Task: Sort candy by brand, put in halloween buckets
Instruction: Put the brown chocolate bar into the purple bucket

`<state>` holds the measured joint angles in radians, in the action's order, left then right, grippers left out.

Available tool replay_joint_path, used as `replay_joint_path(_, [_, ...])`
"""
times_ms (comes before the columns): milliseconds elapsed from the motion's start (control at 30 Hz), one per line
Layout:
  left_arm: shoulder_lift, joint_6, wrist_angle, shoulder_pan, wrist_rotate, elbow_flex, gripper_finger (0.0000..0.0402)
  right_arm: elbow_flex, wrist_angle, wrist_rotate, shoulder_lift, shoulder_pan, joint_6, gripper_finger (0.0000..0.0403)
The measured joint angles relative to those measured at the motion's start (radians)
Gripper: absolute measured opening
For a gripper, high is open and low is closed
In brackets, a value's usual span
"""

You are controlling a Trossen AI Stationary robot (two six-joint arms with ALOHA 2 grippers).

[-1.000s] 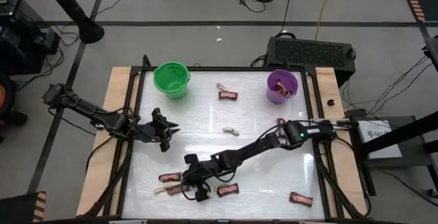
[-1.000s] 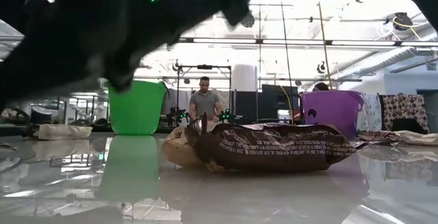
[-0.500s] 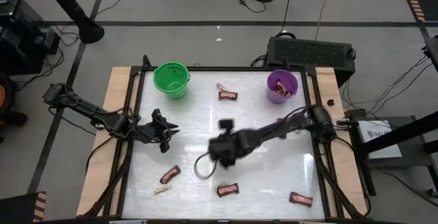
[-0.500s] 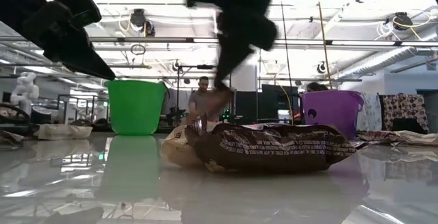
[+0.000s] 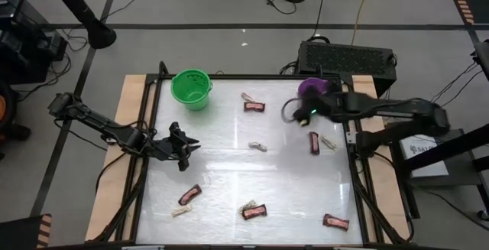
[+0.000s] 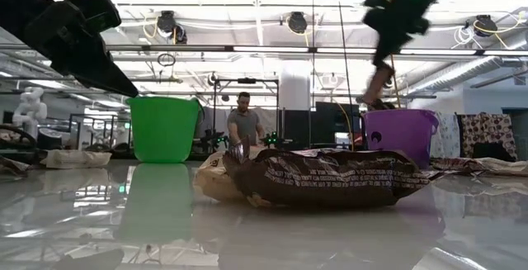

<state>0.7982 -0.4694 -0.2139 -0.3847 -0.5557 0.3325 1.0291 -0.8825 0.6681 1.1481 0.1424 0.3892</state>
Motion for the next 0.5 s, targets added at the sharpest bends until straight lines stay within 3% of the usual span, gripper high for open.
replay_joint_path(100, [0.0,0.002,0.009,0.0,-0.001,0.0,0.0098,-0.093,0.043,0.048,-0.127,0.086,0.023,0.0])
replay_joint_path(233, [0.0,0.004,0.018,0.0,-0.001,0.0,0.0098,-0.228,0.172,0.035,-0.216,0.186,-0.003,0.0])
replay_joint_path(500, [0.0,0.012,0.018,0.0,-0.002,0.0,0.0098,-0.303,0.277,0.033,-0.213,0.286,-0.012,0.0])
